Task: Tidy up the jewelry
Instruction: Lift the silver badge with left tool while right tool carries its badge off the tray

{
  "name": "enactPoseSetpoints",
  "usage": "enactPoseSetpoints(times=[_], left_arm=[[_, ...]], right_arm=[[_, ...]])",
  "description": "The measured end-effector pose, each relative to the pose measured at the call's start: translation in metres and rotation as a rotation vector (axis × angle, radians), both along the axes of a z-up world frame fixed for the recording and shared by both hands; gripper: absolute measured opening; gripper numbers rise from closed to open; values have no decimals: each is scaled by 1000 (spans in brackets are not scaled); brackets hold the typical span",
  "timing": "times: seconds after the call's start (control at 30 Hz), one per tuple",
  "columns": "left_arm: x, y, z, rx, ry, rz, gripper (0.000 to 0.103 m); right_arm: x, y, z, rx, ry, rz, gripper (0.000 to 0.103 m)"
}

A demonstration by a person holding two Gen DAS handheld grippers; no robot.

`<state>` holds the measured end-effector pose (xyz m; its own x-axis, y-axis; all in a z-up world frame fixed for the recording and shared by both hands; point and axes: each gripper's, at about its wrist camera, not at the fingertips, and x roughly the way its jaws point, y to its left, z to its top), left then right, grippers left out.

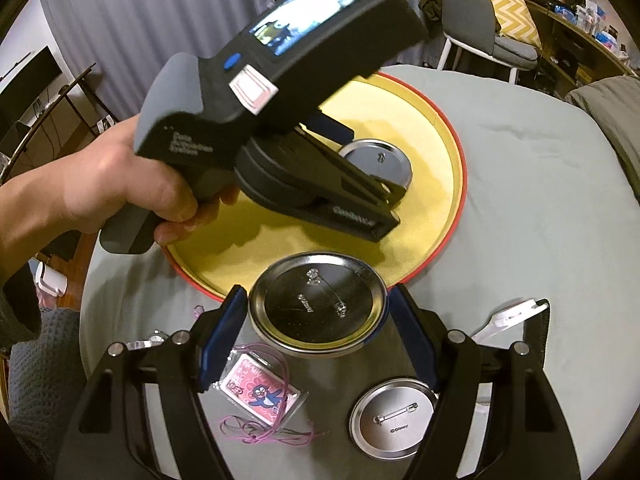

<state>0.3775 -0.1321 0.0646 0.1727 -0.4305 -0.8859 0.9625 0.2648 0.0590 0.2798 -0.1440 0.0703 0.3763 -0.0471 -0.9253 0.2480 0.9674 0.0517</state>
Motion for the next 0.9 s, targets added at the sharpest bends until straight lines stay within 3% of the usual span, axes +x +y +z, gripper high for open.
enactPoseSetpoints(times=[0.53,0.9], left_arm=[[-37,44,69,-78,-56,16,72],[-118,105,96,-130,-68,36,72]], right_arm=[[-29,12,38,-19,-78,0,69],[-84,25,47,-21,-94,31,69]])
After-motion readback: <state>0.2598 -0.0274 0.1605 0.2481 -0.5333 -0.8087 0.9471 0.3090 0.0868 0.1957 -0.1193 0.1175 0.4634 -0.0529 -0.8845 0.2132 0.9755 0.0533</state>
